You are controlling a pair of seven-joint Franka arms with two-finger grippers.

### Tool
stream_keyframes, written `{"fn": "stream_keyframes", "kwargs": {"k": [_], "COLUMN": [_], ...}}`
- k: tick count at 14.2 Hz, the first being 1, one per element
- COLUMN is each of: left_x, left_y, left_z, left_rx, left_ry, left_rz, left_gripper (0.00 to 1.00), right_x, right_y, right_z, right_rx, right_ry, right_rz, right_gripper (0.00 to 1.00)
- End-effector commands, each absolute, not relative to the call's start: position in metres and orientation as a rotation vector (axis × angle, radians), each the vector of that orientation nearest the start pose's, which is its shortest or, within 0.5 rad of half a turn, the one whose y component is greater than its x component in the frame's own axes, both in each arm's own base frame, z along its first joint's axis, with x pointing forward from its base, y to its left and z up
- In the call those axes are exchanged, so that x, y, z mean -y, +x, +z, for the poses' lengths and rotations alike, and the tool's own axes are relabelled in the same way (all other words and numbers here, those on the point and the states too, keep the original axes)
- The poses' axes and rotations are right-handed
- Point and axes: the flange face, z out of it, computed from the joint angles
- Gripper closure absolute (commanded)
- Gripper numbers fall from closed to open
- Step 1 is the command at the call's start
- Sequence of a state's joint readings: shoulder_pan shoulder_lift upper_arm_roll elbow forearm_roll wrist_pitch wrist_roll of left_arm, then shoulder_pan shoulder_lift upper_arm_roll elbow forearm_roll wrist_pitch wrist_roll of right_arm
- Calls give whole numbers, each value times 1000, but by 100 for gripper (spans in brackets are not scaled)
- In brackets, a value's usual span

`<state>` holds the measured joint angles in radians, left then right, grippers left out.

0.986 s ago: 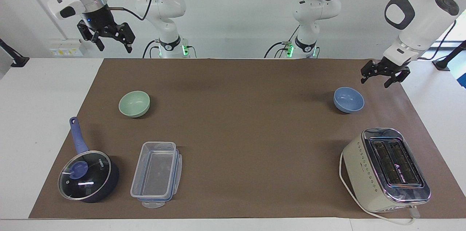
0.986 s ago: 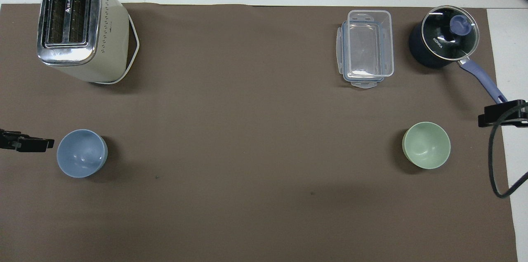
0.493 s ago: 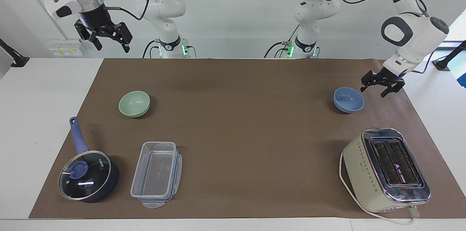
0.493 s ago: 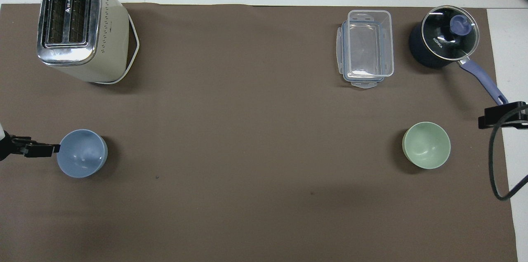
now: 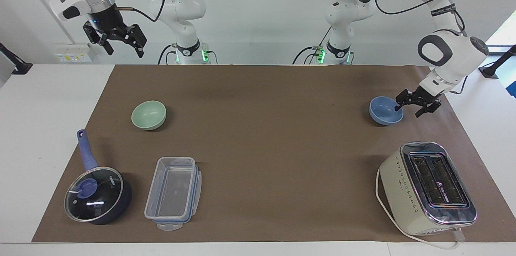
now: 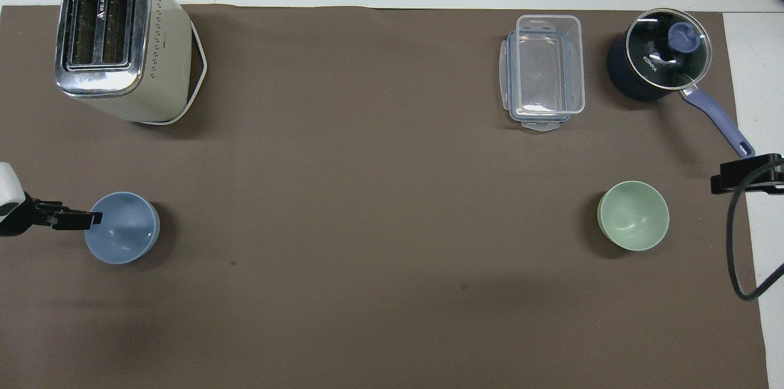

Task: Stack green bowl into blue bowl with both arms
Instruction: 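Move the left gripper to the rim of the blue bowl and grasp it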

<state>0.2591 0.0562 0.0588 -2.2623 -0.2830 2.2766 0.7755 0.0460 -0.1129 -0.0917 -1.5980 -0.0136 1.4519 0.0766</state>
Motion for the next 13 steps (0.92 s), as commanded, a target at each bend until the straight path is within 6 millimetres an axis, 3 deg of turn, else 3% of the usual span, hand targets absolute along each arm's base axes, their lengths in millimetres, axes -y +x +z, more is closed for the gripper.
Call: {"fn": "stream_keyframes", "kwargs": {"k": [1,2,4,6,7,13], "left_x": [-158,-157,-161,-162,-161,-164], "left_y": [490,489,486,484,484,482], "left_z": [329,328,328,329,329,340], "left_rx": [-439,-438,-420,-390,-390,-392], "left_ry": [-3323,-3334,-3345,-3377,-3385,-3396], "left_rz": [-150,-141,-130,-130,-127,-131], "left_gripper": [19,29,72,96,100,100], "right_x": [32,32,32,32,32,32], "right_y": [498,498,498,498,498,498], "right_z": [660,660,661,660,660,660], "right_rx": [-168,-168,-168,-168,-168,-170], "right_ry": [-3132,-3132,-3131,-3131,-3131,-3130], "right_rz": [54,54,52,54,56,54], "right_gripper": [0,0,0,0,0,0]}}
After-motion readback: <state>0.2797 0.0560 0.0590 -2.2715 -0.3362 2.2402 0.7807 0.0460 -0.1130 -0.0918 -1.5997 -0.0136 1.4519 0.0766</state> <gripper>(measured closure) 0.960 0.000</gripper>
